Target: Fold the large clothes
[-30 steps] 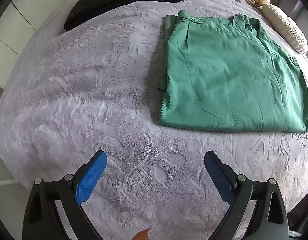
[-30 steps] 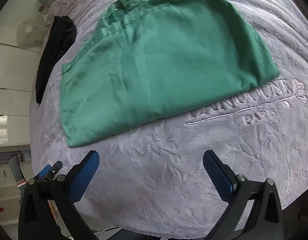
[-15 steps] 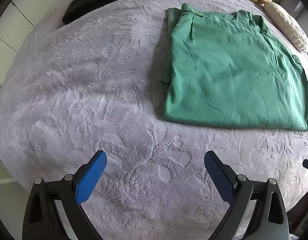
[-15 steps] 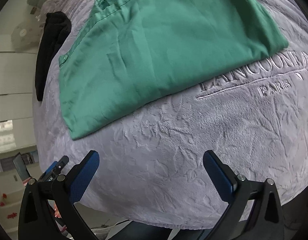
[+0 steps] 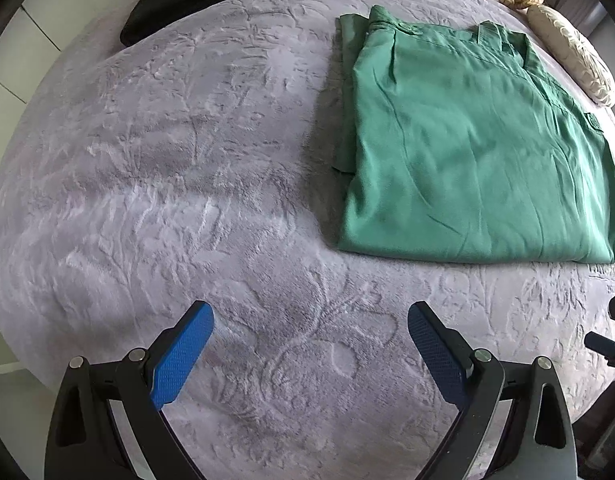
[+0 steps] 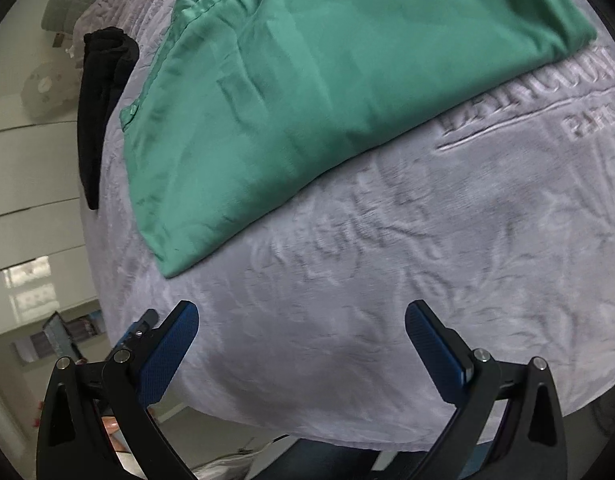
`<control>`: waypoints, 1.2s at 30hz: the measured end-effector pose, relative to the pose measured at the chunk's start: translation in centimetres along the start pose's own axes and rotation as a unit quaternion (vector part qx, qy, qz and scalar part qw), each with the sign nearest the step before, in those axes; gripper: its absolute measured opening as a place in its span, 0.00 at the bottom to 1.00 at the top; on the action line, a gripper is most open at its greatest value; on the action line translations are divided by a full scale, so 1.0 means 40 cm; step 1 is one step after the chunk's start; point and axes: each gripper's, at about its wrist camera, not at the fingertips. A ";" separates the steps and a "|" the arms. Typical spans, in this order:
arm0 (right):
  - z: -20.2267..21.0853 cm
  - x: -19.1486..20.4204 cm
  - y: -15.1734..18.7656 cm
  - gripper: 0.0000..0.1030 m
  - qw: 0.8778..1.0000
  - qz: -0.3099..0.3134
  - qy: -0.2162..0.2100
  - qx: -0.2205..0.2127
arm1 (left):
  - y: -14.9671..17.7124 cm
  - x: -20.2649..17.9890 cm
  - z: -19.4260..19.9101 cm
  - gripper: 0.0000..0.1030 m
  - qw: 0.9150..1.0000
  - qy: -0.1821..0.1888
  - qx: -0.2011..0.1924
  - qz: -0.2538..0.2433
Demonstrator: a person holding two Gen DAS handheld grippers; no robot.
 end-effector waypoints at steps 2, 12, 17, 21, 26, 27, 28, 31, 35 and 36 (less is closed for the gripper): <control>-0.012 0.004 0.003 1.00 1.000 -0.008 -0.010 0.005 | -0.010 0.007 -0.003 0.95 1.000 -0.001 -0.002 -0.002; -0.054 0.036 0.009 1.00 0.997 -0.025 -0.077 0.004 | -0.038 0.005 -0.033 0.95 1.000 0.020 -0.001 -0.018; -0.106 0.064 0.011 1.00 0.992 -0.029 -0.123 0.009 | -0.050 0.003 -0.066 0.95 0.999 0.031 0.002 -0.032; -0.130 0.087 0.009 1.00 0.990 -0.026 -0.138 0.003 | -0.061 -0.001 -0.083 0.95 0.999 0.028 0.003 -0.043; -0.153 0.117 -0.018 1.00 0.984 -0.014 -0.178 -0.011 | -0.085 0.010 -0.094 0.95 0.999 0.031 -0.008 -0.041; -0.158 0.121 -0.025 1.00 0.982 -0.013 -0.186 -0.012 | -0.096 0.013 -0.095 0.95 0.999 0.034 -0.010 -0.039; -0.165 0.126 -0.035 1.00 0.981 -0.012 -0.195 -0.013 | -0.110 0.021 -0.094 0.95 0.999 0.039 -0.014 -0.036; -0.197 0.134 -0.058 1.00 0.976 -0.017 -0.218 -0.008 | -0.134 0.045 -0.083 0.95 0.997 0.063 -0.040 -0.023; -0.247 0.155 -0.078 1.00 0.965 -0.025 -0.260 0.001 | -0.170 0.074 -0.071 0.95 0.992 0.110 -0.066 -0.002; -0.256 0.163 -0.082 1.00 0.963 -0.022 -0.268 0.002 | -0.181 0.081 -0.076 0.95 0.990 0.124 -0.070 0.000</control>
Point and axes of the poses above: each gripper's, at about its wrist camera, not at the fingertips, and z roughly against the way its jaws point, x to its left, y to its underside, and after that the axes turned 3 degrees about y, right-handed
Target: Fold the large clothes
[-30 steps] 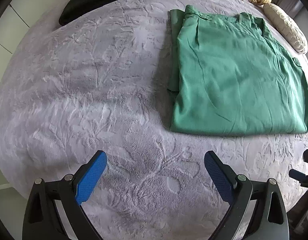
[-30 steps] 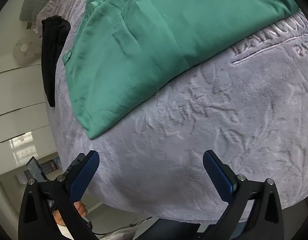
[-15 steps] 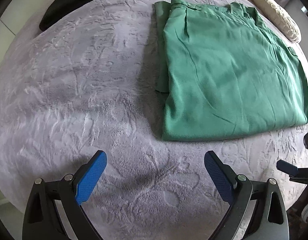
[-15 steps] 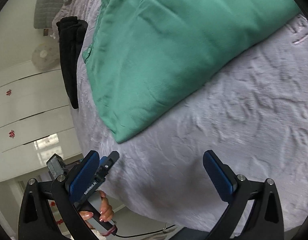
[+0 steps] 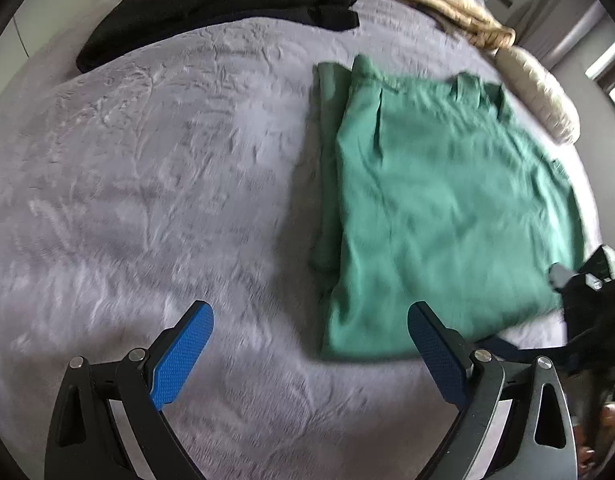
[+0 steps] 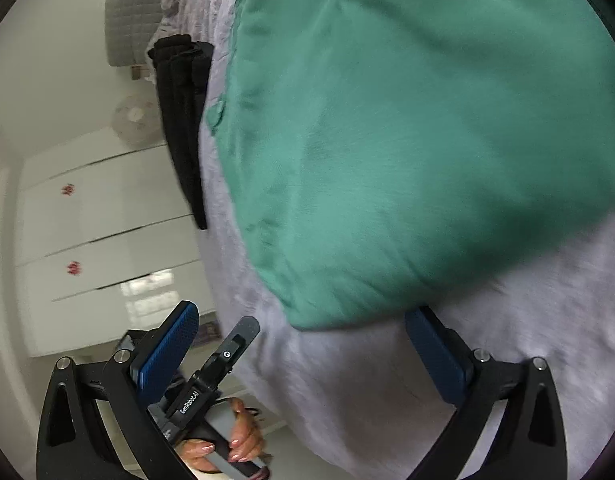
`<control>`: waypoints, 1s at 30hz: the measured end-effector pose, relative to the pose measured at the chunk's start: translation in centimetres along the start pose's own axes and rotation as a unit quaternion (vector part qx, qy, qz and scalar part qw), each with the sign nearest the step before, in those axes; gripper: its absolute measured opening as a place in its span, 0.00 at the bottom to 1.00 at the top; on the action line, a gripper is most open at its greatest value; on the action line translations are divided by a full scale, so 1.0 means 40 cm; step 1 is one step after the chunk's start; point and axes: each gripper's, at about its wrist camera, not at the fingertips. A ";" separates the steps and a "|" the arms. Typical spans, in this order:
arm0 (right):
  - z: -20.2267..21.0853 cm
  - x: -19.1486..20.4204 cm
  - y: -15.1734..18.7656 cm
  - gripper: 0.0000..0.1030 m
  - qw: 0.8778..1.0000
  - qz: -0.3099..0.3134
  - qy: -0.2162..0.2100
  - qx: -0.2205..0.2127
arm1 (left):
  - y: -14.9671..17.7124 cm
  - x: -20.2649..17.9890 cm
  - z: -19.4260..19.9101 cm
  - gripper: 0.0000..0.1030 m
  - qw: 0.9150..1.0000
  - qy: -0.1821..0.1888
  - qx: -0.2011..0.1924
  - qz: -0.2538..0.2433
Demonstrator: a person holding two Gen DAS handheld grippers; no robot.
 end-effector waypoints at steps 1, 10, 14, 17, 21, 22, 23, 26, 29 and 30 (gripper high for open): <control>-0.016 0.006 -0.005 1.00 1.000 0.006 -0.006 0.002 | -0.003 0.003 -0.005 0.95 1.000 0.009 -0.002 0.003; -0.069 -0.002 -0.015 0.88 0.998 -0.025 -0.054 -0.019 | -0.049 0.028 -0.056 0.95 0.993 0.101 0.009 0.068; -0.066 -0.021 -0.026 0.10 0.998 -0.034 -0.051 -0.010 | -0.073 0.029 -0.066 0.95 0.988 0.138 0.012 0.075; -0.029 0.034 -0.032 0.09 0.996 0.012 -0.085 -0.017 | -0.107 0.010 -0.095 0.95 0.980 0.179 0.028 0.077; 0.020 0.105 -0.035 0.09 0.993 0.068 -0.096 -0.018 | -0.159 -0.027 -0.137 0.95 0.949 0.296 0.054 0.097; 0.026 0.116 -0.035 0.09 0.992 0.077 -0.096 -0.014 | -0.171 -0.035 -0.144 0.95 0.942 0.316 0.057 0.100; 0.027 0.121 -0.036 0.09 0.992 0.081 -0.093 -0.012 | -0.184 -0.047 -0.155 0.95 0.939 0.323 0.058 0.104; 0.016 0.117 -0.030 0.09 0.993 0.095 -0.064 0.008 | -0.211 -0.094 -0.195 0.94 0.946 0.300 0.070 0.101; 0.028 0.084 -0.017 0.13 0.994 0.100 -0.020 0.037 | -0.208 -0.152 -0.236 0.67 0.968 0.226 0.087 0.064; 0.036 0.074 -0.011 0.13 0.994 0.100 -0.005 0.047 | -0.202 -0.166 -0.247 0.67 0.974 0.200 0.092 0.050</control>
Point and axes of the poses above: each gripper's, at about its wrist camera, not at the fingertips, and z roughly against the way its jaws point, x to its left, y to its underside, and after that the axes turned 3 degrees about y, right-handed
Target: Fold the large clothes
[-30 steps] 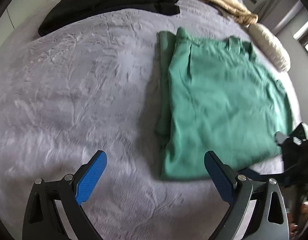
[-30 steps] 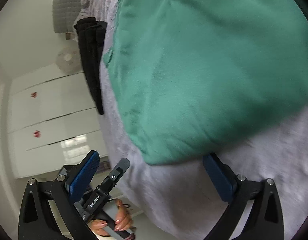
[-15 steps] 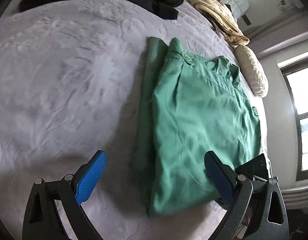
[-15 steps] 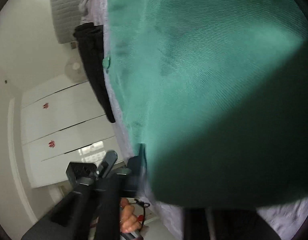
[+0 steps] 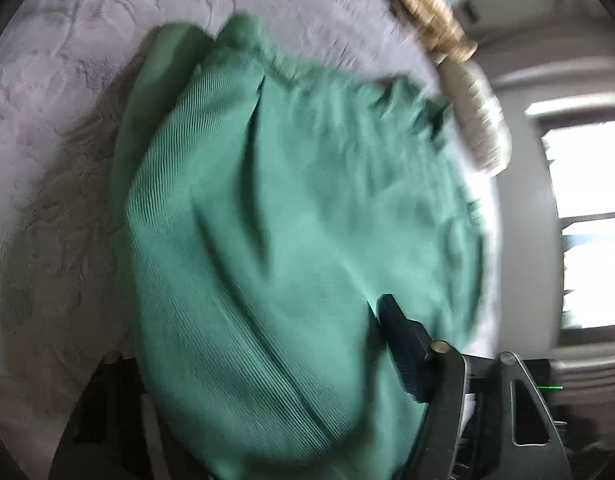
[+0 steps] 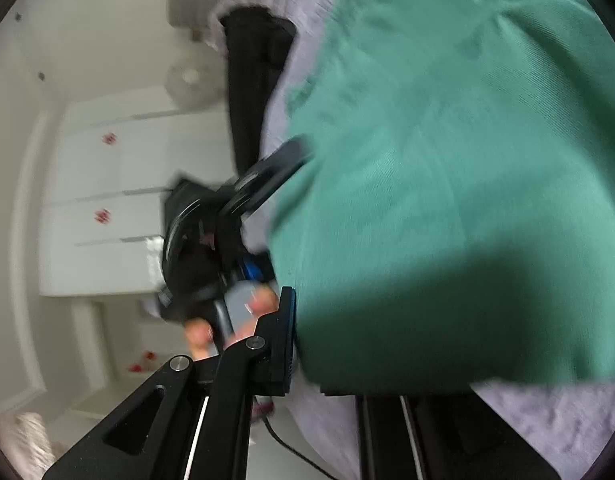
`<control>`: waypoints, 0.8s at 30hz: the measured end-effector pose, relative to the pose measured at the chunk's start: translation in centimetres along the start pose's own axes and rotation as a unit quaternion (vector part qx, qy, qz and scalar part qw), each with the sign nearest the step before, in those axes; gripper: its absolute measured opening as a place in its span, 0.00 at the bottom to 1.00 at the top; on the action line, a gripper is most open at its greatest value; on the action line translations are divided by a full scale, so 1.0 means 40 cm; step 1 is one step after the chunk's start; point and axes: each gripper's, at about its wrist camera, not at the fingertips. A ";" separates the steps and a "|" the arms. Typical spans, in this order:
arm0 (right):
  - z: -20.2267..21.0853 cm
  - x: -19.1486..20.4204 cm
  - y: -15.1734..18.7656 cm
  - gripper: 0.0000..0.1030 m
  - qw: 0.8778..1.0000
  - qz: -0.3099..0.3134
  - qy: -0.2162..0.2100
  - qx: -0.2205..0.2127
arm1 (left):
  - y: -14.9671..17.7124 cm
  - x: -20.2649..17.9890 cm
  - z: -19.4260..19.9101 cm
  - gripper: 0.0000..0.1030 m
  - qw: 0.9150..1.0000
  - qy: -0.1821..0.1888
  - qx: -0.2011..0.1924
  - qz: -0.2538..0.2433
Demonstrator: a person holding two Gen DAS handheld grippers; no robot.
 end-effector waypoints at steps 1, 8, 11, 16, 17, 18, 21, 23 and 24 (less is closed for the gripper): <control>0.009 -0.004 0.005 0.13 1.000 0.001 0.011 0.008 | 0.006 -0.005 -0.009 0.67 1.000 -0.020 -0.001 -0.008; 0.206 0.027 -0.025 0.13 0.986 0.091 0.138 -0.029 | 0.014 -0.020 -0.015 0.57 0.999 -0.043 -0.010 -0.016; 0.267 0.016 -0.080 0.13 0.966 0.116 0.221 -0.069 | 0.014 -0.033 -0.001 0.21 0.997 -0.061 -0.029 -0.030; 0.239 -0.086 -0.137 0.10 0.963 0.083 0.253 -0.048 | 0.008 -0.096 0.035 0.14 0.995 -0.060 -0.065 -0.052; 0.221 -0.111 -0.134 0.09 0.963 0.075 0.255 -0.041 | 0.007 -0.118 0.045 0.14 0.995 -0.052 -0.071 -0.056; 0.211 -0.127 -0.133 0.08 0.965 0.072 0.249 -0.039 | 0.005 -0.151 0.057 0.14 0.994 -0.042 -0.079 -0.063; 0.210 -0.134 -0.134 0.07 0.966 0.082 0.241 -0.046 | -0.006 -0.262 0.078 0.13 0.990 -0.032 -0.096 -0.094; 0.227 -0.145 -0.131 0.07 0.971 0.080 0.222 -0.043 | -0.009 -0.360 0.075 0.13 0.986 -0.033 -0.103 -0.130; 0.237 -0.150 -0.130 0.07 0.974 0.076 0.208 -0.038 | -0.009 -0.397 0.071 0.14 0.983 -0.035 -0.104 -0.145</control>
Point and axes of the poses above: each gripper's, at about its wrist camera, not at the fingertips, and z roughly against the way its jaws point, x to its left, y to its underside, and after that the axes turned 3 degrees about y, right-handed
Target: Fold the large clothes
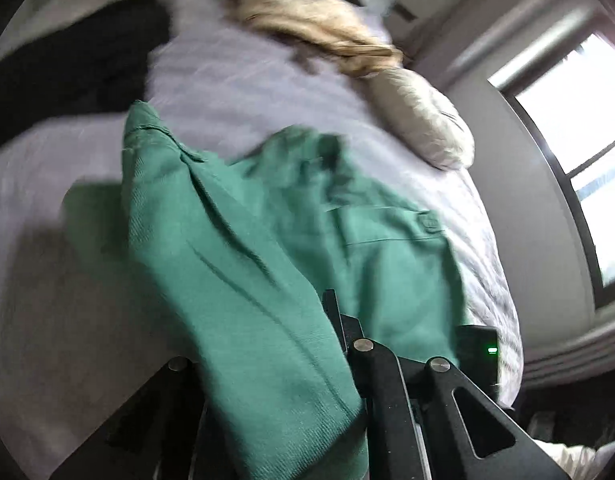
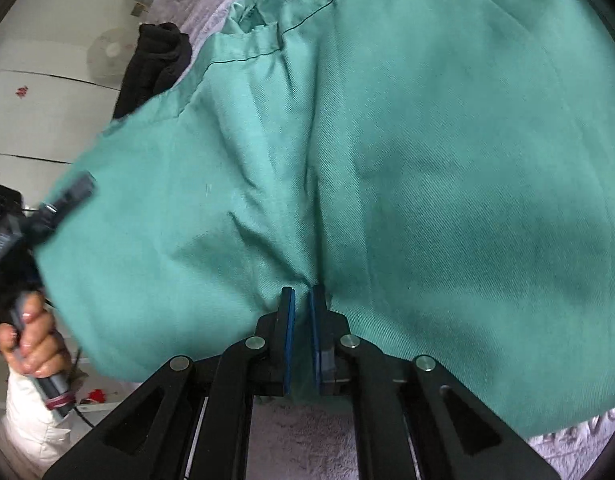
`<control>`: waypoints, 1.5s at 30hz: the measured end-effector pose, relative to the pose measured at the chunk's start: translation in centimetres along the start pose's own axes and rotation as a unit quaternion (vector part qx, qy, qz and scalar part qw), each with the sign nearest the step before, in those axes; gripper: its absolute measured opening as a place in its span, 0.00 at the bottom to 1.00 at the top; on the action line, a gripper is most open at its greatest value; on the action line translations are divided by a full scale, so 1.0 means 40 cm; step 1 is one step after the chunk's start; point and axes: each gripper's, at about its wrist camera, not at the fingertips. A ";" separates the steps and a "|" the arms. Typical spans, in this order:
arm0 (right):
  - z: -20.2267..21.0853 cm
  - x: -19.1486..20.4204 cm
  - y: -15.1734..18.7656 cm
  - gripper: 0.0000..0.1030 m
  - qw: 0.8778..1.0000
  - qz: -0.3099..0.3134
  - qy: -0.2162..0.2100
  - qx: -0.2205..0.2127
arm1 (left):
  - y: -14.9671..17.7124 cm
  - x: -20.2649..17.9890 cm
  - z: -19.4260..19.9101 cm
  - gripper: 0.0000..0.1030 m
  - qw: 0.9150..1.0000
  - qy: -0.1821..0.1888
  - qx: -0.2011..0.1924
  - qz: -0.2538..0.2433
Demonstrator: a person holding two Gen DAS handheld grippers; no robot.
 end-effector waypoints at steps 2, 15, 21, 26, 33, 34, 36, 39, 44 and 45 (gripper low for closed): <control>0.026 -0.023 0.007 0.07 1.000 -0.005 -0.028 0.002 | -0.021 -0.075 -0.007 0.14 1.000 0.001 -0.003 -0.030; 0.314 -0.345 0.070 0.12 0.986 -0.114 -0.074 -0.102 | -0.014 -0.526 -0.379 0.14 0.969 -0.062 0.088 -0.221; 0.318 -0.435 0.116 0.13 0.978 -0.156 -0.096 -0.104 | 0.049 -0.567 -0.512 0.53 0.961 -0.102 0.115 -0.230; 0.309 -0.458 0.108 0.13 0.976 -0.162 -0.106 -0.102 | 0.086 -0.634 -0.510 0.73 0.967 -0.034 0.107 -0.230; 0.341 -0.439 0.076 0.13 0.977 -0.167 -0.081 -0.107 | 0.102 -0.626 -0.358 0.73 0.976 -0.002 0.042 -0.214; 0.360 -0.448 0.078 0.27 0.976 -0.169 -0.079 -0.112 | 0.105 -0.610 -0.347 0.73 0.977 -0.016 0.036 -0.207; 0.396 -0.457 0.075 0.55 0.974 -0.171 -0.077 -0.129 | 0.118 -0.552 -0.311 0.73 0.981 -0.062 0.028 -0.184; 0.460 -0.464 0.076 0.59 0.970 -0.169 -0.069 -0.160 | 0.148 -0.431 -0.259 0.73 0.984 -0.125 0.029 -0.127; 0.573 -0.388 0.064 0.59 0.974 -0.096 -0.019 -0.203 | 0.208 -0.274 -0.216 0.73 0.982 -0.180 0.043 -0.030; 0.591 -0.356 0.064 0.59 0.976 -0.070 -0.009 -0.208 | 0.220 -0.250 -0.209 0.73 0.982 -0.182 0.046 -0.010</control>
Point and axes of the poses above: each gripper's, at about its wrist camera, not at the fingertips, and z roughly against the way its jaws point, x to its left, y to its underside, and after that the axes turned 3 degrees about y, right-handed
